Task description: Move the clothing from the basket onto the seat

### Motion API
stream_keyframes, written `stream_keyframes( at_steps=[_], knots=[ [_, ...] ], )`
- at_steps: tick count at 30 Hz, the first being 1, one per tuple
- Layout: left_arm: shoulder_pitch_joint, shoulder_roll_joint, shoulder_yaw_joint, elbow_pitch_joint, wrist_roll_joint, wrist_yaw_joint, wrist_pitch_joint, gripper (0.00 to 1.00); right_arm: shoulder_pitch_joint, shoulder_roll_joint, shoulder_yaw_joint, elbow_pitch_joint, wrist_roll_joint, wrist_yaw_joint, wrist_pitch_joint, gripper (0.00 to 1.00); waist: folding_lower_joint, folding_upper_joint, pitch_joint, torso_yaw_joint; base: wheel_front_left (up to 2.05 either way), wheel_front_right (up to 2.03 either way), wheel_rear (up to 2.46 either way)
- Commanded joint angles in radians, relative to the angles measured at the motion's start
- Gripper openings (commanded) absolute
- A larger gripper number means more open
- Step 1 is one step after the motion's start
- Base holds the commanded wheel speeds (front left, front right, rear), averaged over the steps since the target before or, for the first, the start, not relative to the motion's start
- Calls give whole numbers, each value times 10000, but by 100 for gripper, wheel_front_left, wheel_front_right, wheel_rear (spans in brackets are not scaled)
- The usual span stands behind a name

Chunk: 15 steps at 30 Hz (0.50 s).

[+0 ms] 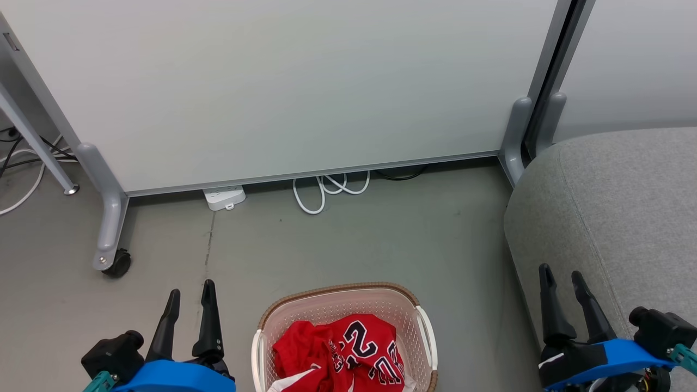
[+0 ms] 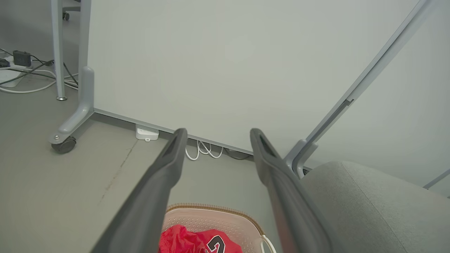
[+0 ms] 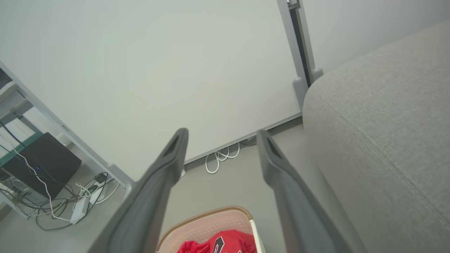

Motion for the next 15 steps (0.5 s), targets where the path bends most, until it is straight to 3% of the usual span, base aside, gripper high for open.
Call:
stream_keyframes(
  at_steps=[1, 15],
  knots=[
    [-102, 76, -26, -121, 210, 46, -75, 100, 60, -50, 30, -117, -249, 20, -71, 100, 0, -1, -5, -8, 0, 0, 0],
    [-58, 89, -155, 34, 1301, 204, -404, 100, 212, -55, 115, -240, -1662, 21, -166, 100, 0, -1, -50, -33, 0, 0, 0]
  ],
)
